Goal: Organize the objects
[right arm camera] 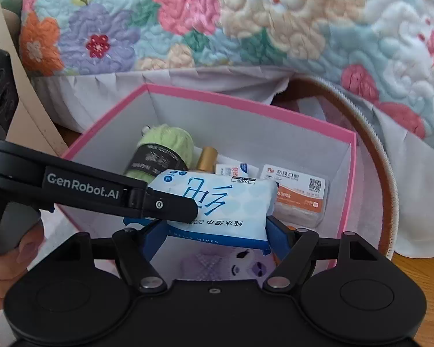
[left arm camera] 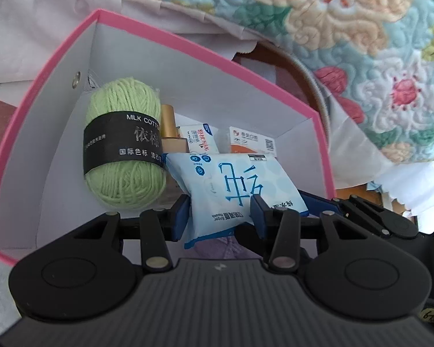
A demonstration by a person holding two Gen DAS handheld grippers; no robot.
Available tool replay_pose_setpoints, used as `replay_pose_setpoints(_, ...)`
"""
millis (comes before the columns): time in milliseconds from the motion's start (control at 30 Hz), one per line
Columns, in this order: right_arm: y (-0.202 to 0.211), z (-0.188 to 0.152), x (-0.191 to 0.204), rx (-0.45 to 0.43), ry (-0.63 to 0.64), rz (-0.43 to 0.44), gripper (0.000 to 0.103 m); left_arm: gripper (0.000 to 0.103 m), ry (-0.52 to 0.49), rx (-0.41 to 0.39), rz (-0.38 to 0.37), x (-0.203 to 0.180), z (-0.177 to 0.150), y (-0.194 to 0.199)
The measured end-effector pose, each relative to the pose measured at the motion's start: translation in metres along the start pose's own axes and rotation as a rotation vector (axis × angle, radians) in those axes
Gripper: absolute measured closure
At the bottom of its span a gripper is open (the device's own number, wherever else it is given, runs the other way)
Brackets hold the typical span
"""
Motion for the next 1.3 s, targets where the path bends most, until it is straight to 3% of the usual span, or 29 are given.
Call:
replay_pose_setpoints(300, -0.022, -0.003, -0.003, 0.036, 0.085, -0.053, 0.026, 0.058, 0.015, 0.012, -0.001, 0.003, 0.0, -0.023)
replay_pose_setpoints(567, -0.021, -0.006, -0.001, 0.043, 0.128, -0.144, 0.027, 0.046, -0.051, -0.003, 0.086, -0.014, 0.004, -0.002)
replay_pose_setpoints(767, 0.019, -0.012, 0.001, -0.011, 0.038, -0.098, 0.027, 0.04, -0.066, 0.047, 0.158, -0.02, 0.008, 0.032)
replay_pose_setpoints(967, 0.065, 0.003, 0.016, -0.077, -0.002, -0.058, 0.027, 0.03, -0.157, 0.005, 0.199, -0.034, 0.01, 0.088)
replay_pose_setpoints(1300, 0.142, 0.016, 0.052, -0.134, 0.04, -0.049, 0.026, 0.023, -0.288, -0.003, 0.239, -0.049, 0.009, 0.164)
Point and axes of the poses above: each gripper's, at about its wrist camera, not at the fingertips, and y roughly against the way its jaws point, x to its left, z to its top, the point moved 3 cm from there along -y, roughly the way its jaws point, and after that the axes turned 10 degrees about -x, right-handed, at the moved point
